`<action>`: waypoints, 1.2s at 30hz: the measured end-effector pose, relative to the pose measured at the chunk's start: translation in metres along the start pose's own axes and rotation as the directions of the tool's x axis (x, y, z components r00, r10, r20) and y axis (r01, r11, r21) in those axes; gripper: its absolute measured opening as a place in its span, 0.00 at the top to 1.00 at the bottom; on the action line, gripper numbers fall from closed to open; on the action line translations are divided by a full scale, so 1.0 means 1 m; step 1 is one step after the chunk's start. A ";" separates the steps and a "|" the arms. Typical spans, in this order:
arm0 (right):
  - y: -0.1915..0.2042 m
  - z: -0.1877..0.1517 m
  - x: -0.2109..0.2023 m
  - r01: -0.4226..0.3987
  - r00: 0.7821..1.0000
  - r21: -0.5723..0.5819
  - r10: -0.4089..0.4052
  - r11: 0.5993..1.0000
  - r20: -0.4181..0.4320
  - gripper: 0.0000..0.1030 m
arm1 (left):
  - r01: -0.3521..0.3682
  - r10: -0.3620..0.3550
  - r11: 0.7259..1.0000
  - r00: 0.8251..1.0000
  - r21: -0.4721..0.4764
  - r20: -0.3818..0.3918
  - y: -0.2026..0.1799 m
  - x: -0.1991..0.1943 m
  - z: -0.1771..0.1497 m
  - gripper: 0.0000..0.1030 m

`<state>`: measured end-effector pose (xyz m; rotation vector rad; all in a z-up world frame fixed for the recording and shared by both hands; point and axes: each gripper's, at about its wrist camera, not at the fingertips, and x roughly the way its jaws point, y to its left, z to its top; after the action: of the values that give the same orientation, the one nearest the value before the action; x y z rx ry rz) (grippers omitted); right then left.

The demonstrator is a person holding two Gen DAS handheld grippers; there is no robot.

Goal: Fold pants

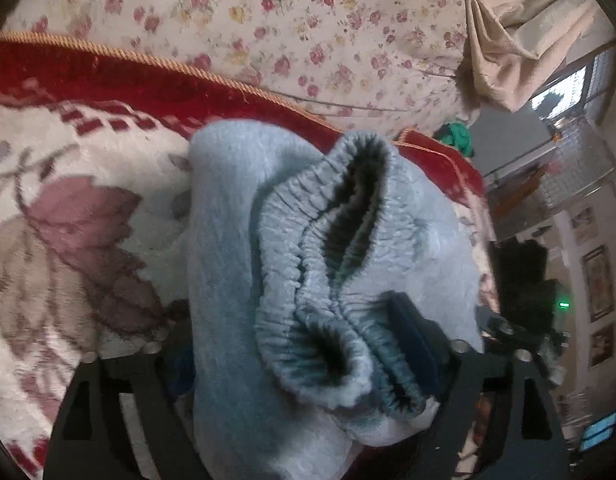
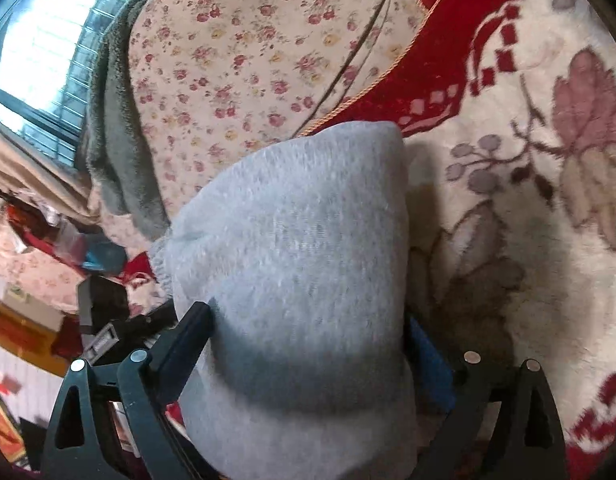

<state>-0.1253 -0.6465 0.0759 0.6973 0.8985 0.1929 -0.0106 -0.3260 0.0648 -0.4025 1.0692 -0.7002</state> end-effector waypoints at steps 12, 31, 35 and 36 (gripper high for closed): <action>0.078 -0.026 -0.023 0.324 0.936 -0.194 -0.284 0.926 0.209 0.06 | -0.356 0.285 0.916 0.902 0.186 0.324 -0.060 -0.063 -0.022 0.07; 0.111 -0.061 -0.019 0.389 0.900 -0.245 -0.310 0.888 0.306 0.06 | -0.478 0.369 0.852 0.838 0.213 0.403 -0.095 -0.060 -0.051 0.07; 0.110 -0.062 -0.021 0.373 0.906 -0.240 -0.296 0.896 0.303 0.06 | -0.488 0.378 0.848 0.831 0.210 0.407 -0.098 -0.059 -0.053 0.07; 0.110 -0.062 -0.022 0.371 0.906 -0.242 -0.292 0.896 0.306 0.06 | -0.491 0.381 0.846 0.830 0.209 0.408 -0.098 -0.059 -0.053 0.07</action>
<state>-0.1728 -0.5424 0.1329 0.2704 0.7010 -0.0743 -0.1078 -0.3540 0.1407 0.0028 0.6569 -0.3447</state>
